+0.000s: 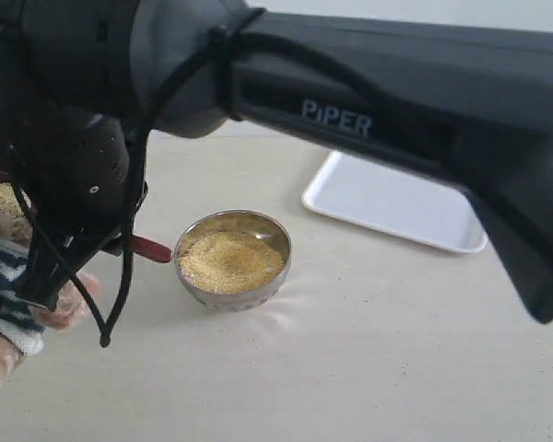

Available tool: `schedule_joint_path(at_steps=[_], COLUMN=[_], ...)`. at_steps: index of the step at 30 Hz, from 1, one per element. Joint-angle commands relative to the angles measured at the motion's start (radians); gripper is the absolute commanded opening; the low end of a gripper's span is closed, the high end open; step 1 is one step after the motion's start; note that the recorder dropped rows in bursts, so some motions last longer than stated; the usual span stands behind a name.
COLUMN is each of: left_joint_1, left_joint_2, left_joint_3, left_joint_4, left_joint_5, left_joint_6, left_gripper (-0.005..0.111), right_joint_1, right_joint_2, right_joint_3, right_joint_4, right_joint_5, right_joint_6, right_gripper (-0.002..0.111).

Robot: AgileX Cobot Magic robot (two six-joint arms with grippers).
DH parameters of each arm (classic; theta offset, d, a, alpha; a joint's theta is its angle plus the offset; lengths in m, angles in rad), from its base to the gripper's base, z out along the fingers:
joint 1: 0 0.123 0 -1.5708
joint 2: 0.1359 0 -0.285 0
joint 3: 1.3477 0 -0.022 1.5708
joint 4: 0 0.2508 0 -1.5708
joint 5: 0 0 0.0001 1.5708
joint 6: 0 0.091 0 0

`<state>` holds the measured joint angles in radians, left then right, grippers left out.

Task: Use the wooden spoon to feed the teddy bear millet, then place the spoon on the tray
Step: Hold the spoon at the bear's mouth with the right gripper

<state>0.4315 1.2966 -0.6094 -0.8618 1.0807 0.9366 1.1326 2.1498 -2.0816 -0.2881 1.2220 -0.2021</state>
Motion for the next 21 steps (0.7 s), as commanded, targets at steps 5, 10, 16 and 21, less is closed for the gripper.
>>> schedule_joint_path(at_steps=[5,10,16,21], left_joint_1=[0.002,0.002,0.002,0.002], left_joint_2=[-0.016,-0.016,-0.016,-0.016], left_joint_3=[-0.003,-0.003,-0.003,-0.003], left_joint_4=[-0.019,-0.019,-0.019,-0.019], left_joint_5=[0.007,0.007,0.007,0.007], left_joint_6=[-0.001,-0.001,-0.001,-0.001], left_gripper=[0.007,0.007,0.007,0.007], right_joint_1=[0.099,0.117,0.117,0.118], right_joint_2=[0.018,0.024,0.024,0.024], right_joint_3=[-0.012,0.041,0.117,0.117], right_joint_4=[-0.336,-0.418,-0.53,-0.593], right_joint_5=[-0.001,-0.001,-0.001,-0.001], right_joint_6=[0.01,0.018,0.077,0.1], right_gripper=[0.003,0.003,0.003,0.003])
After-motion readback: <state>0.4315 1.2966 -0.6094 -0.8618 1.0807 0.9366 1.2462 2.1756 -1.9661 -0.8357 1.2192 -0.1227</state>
